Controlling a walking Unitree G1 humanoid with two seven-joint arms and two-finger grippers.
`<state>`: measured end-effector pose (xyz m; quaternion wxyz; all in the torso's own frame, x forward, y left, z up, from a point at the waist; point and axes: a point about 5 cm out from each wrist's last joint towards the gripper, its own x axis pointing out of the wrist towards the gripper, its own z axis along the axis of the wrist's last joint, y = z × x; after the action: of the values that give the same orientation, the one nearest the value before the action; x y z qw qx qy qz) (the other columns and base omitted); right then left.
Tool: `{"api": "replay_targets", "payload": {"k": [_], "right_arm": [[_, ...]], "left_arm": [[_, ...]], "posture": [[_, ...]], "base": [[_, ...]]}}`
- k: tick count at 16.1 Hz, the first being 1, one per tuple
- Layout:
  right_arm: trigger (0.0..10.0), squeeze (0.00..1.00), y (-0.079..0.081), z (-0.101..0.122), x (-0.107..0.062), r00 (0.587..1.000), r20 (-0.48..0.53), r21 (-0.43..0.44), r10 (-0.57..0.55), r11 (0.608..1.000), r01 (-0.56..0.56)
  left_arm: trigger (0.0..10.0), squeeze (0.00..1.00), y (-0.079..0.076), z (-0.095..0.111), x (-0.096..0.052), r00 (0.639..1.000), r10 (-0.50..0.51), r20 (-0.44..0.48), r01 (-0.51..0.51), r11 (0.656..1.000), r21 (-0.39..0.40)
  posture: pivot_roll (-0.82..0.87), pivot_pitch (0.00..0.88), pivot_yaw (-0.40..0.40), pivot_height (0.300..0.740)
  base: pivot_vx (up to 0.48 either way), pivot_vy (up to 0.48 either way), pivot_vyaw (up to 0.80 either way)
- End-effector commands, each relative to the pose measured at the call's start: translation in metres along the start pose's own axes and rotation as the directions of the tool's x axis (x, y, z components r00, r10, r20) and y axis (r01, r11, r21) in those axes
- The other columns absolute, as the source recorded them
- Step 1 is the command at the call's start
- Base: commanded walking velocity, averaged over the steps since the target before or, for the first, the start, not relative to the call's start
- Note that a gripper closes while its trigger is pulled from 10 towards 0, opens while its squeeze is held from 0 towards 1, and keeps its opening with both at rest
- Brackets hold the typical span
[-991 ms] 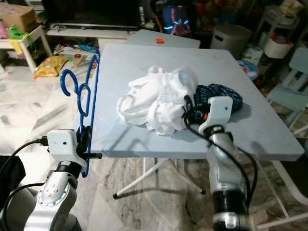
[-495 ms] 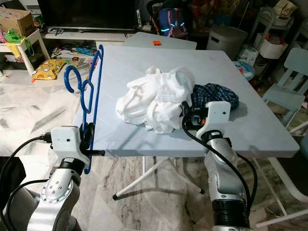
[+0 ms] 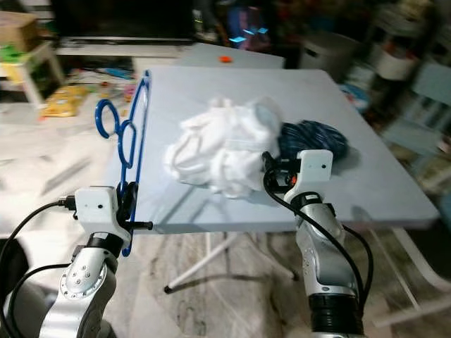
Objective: Hang hanger
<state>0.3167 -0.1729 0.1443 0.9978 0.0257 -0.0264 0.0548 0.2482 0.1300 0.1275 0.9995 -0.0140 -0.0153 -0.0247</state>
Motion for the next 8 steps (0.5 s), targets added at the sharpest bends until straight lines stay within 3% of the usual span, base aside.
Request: {"api": "replay_targets", "payload": {"k": [1,2,8], "right_arm": [[10.0,1.00,-0.0028,0.0066,-0.0004,1.000,0.021,-0.001,-0.015,1.000,0.015],[10.0,1.00,-0.0023,0.0064,-0.0001,1.000,0.020,0.000,-0.012,1.000,0.012],[10.0,1.00,-0.0018,0.0068,0.0011,1.000,0.014,-0.006,-0.001,1.000,0.001]], "left_arm": [[10.0,0.00,-0.0025,-0.0006,0.0014,1.000,-0.011,-0.007,0.011,1.000,0.008],[10.0,0.00,-0.0027,-0.0006,0.0017,1.000,-0.011,-0.006,0.011,1.000,0.008],[10.0,0.00,-0.0046,-0.0001,0.0027,1.000,-0.015,-0.003,0.015,1.000,0.006]], "posture": [[-0.04,0.021,-0.048,0.740],[-0.04,0.019,-0.049,0.740],[-0.04,0.018,-0.054,0.740]], "base": [[0.000,0.000,-0.58],[0.000,0.000,-0.52],[0.000,0.000,0.00]]}}
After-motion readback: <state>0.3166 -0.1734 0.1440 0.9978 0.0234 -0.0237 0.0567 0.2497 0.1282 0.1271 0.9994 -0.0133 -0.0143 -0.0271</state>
